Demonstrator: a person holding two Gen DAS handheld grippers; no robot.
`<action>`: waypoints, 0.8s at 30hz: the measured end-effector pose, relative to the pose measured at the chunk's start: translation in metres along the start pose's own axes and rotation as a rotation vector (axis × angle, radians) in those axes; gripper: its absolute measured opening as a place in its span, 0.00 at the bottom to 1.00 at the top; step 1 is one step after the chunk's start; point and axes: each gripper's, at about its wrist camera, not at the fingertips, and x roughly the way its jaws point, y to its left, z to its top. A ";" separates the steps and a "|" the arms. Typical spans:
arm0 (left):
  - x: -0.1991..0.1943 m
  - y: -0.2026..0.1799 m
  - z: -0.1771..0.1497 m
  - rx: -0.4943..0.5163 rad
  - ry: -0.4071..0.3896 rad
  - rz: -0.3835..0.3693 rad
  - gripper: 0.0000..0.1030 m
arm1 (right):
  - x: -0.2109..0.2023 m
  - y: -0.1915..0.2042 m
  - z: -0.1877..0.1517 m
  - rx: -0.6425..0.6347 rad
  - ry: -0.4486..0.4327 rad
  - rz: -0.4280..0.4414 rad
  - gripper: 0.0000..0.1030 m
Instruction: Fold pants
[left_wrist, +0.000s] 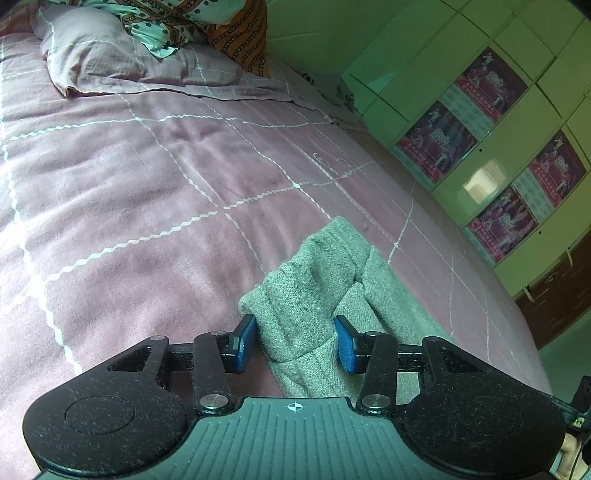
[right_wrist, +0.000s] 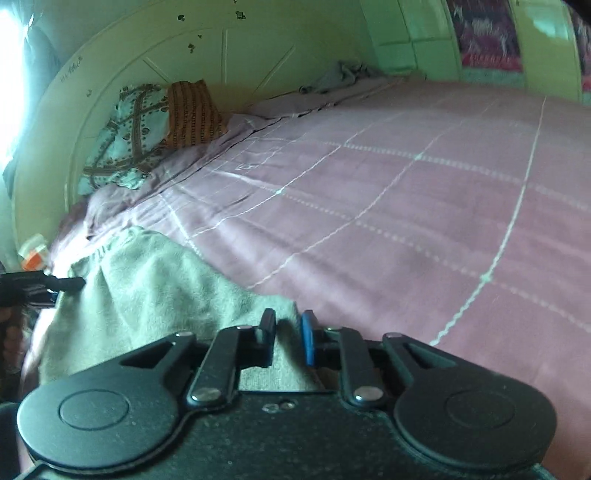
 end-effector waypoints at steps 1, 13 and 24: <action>0.000 0.001 0.000 -0.001 -0.001 -0.003 0.44 | -0.003 0.003 -0.001 -0.019 0.003 -0.009 0.14; 0.001 0.000 0.001 0.012 -0.007 -0.028 0.32 | 0.018 -0.013 -0.004 0.111 0.084 0.064 0.07; 0.002 0.016 0.011 -0.010 0.038 -0.030 0.53 | 0.040 -0.021 0.003 0.164 0.042 -0.131 0.05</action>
